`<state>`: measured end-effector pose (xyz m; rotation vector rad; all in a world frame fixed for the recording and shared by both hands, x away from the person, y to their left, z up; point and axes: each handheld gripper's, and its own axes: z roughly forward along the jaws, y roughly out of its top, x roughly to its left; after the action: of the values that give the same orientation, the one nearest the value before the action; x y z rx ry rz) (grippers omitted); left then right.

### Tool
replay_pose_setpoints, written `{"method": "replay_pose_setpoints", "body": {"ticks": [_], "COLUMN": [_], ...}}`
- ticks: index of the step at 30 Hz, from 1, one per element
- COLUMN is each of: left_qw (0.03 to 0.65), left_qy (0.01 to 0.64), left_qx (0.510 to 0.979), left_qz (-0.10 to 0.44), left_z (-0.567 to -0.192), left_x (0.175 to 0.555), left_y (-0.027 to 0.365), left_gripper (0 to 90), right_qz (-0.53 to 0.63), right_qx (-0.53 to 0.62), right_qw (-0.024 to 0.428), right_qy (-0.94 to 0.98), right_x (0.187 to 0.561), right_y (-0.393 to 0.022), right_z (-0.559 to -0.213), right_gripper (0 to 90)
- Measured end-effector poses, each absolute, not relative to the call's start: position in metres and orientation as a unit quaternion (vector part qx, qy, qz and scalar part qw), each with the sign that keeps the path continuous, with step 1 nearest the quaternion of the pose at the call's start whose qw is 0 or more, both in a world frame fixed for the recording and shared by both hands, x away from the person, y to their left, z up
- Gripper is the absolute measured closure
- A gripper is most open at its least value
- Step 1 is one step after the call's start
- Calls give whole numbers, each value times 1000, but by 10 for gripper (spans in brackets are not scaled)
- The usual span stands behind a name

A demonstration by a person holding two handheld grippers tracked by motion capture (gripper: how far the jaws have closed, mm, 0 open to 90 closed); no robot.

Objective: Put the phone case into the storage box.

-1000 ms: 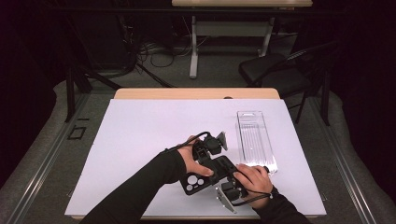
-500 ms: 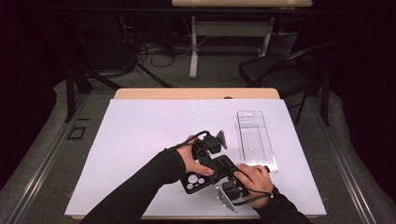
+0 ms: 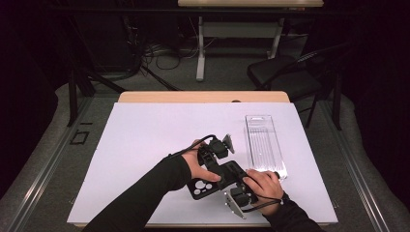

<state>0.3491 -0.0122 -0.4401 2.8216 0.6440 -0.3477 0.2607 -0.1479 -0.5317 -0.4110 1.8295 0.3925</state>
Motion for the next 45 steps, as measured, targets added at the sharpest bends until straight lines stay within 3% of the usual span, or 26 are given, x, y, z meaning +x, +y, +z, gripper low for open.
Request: {"method": "replay_pose_setpoints", "body": {"ticks": [45], "left_qw": [171], "left_qy": [246], "left_qx": [951], "left_qz": [-73], "left_z": [-422], "left_x": [347], "left_y": [41], "left_gripper": [160], "right_qz": [148], "right_qx": [-170], "right_qw": [541], "right_qy": [810], "right_x": [265], "right_y": [-158], "right_z": [-522], "right_gripper": [885]}}
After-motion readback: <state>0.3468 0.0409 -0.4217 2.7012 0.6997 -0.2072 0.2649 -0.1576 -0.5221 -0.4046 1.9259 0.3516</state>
